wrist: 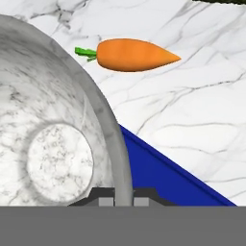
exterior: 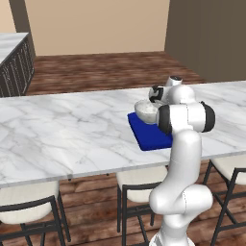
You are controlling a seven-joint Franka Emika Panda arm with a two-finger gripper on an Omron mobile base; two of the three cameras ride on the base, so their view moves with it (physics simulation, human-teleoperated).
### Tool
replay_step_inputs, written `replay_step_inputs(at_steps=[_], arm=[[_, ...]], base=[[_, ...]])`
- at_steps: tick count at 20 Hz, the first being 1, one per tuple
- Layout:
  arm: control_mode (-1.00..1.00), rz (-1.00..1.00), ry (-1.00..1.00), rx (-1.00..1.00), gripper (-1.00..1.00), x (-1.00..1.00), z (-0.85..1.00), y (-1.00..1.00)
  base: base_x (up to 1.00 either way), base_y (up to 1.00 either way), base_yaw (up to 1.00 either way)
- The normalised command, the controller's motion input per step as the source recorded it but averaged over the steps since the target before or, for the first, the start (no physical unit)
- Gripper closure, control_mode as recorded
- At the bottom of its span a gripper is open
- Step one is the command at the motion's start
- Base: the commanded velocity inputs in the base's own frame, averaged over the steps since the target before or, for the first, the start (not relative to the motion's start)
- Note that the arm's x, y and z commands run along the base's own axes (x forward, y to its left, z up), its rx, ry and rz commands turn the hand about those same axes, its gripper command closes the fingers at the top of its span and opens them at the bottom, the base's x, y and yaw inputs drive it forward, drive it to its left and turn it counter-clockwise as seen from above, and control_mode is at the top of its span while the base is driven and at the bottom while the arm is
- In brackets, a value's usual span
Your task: Place the two vegetables and bowl onto the tray for setting up a vegetable dip station.
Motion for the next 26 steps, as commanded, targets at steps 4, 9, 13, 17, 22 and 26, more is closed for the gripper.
replay_step_inputs(at_steps=[4,9,13,17,22,26], arm=[[-1.0,0.0,0.0,0.0,1.0,0.0,0.0,0.01],[-1.0,0.0,0.0,0.0,1.0,0.0,0.0,0.03],[-1.0,0.0,0.0,0.0,1.0,0.0,-0.04,0.05],[-1.0,0.0,0.0,0.0,1.0,0.03,-0.09,0.03],[-1.0,0.0,0.0,0.0,-1.0,0.0,-0.06,0.03],[-1.0,0.0,0.0,0.0,-1.0,0.0,0.0,0.0]], base=[[0.0,0.0,0.0],[0.0,0.0,0.0],[0.0,0.0,0.0],[0.0,0.0,0.0],[0.0,0.0,0.0],[0.0,0.0,0.0]])
